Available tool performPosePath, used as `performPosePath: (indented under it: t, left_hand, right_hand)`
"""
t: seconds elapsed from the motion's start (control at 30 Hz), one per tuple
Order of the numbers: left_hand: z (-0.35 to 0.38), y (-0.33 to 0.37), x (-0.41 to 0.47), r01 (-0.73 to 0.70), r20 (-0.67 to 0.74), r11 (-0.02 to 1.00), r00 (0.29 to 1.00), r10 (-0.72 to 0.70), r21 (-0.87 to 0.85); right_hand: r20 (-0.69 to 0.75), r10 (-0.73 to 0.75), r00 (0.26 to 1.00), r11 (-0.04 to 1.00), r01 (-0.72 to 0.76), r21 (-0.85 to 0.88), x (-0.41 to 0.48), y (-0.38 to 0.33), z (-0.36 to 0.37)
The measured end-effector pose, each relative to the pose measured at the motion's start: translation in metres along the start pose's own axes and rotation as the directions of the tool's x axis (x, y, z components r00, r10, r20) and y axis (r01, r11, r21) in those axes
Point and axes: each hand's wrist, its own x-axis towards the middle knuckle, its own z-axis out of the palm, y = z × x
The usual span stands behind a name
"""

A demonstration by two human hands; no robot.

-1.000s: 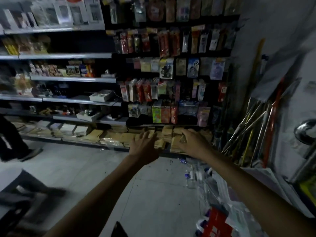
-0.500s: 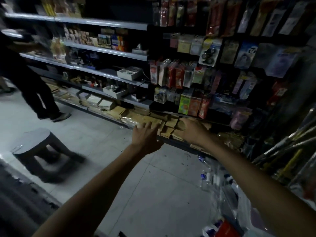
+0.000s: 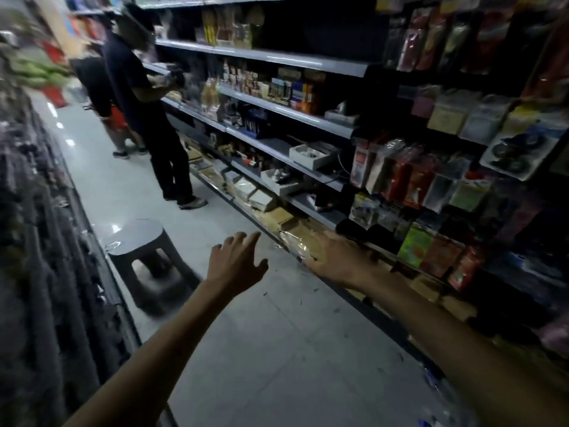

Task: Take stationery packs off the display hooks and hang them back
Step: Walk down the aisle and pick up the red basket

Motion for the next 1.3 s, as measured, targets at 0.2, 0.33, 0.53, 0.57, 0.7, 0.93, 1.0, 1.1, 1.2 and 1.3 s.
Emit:
performPosePath:
  t: [0.2,0.33,0.53,0.57,0.7,0.93,1.0,1.1,1.2,1.3]
  left_hand:
    - [-0.004,-0.04,0.038,0.189,0.014,0.982,0.982,-0.189,0.016]
    - [-0.004,-0.073,0.064,0.3,0.017,0.952,0.953,-0.301,0.058]
    - [0.008,-0.139,0.118,0.39,0.018,0.918,0.92,-0.393,0.074]
    - [0.01,-0.152,0.13,0.399,0.026,0.914,0.915,-0.402,0.068]
    - [0.008,-0.211,0.187,0.431,0.047,0.901,0.9,-0.433,0.05]
    - [0.005,-0.312,0.288,0.463,0.02,0.879,0.884,-0.468,0.111]
    - [0.007,-0.339,0.315,0.468,0.008,0.876,0.882,-0.472,0.116]
    - [0.012,-0.383,0.358,0.481,-0.02,0.871,0.876,-0.482,0.096]
    - [0.017,-0.426,0.407,0.502,-0.025,0.86,0.864,-0.502,0.092]
    - [0.021,-0.469,0.463,0.541,-0.048,0.838,0.841,-0.539,0.073]
  right_hand:
    - [0.073,-0.14,0.987,0.99,0.139,0.013,0.098,0.001,0.0]
    - [0.115,-0.236,0.965,0.972,0.236,0.006,0.164,-0.025,0.007]
    - [0.114,-0.338,0.934,0.941,0.336,0.03,0.275,-0.076,0.035]
    - [0.114,-0.35,0.93,0.937,0.35,0.026,0.295,-0.086,0.037]
    - [0.114,-0.366,0.924,0.93,0.368,0.007,0.382,-0.129,0.04]
    - [0.092,-0.44,0.893,0.896,0.443,-0.017,0.522,-0.188,0.045]
    - [0.128,-0.461,0.878,0.884,0.467,-0.019,0.561,-0.202,0.047]
    - [0.159,-0.471,0.868,0.874,0.483,-0.048,0.621,-0.222,0.05]
    - [0.203,-0.458,0.865,0.875,0.48,-0.071,0.684,-0.241,0.056]
    - [0.225,-0.493,0.841,0.848,0.522,-0.094,0.752,-0.257,0.057]
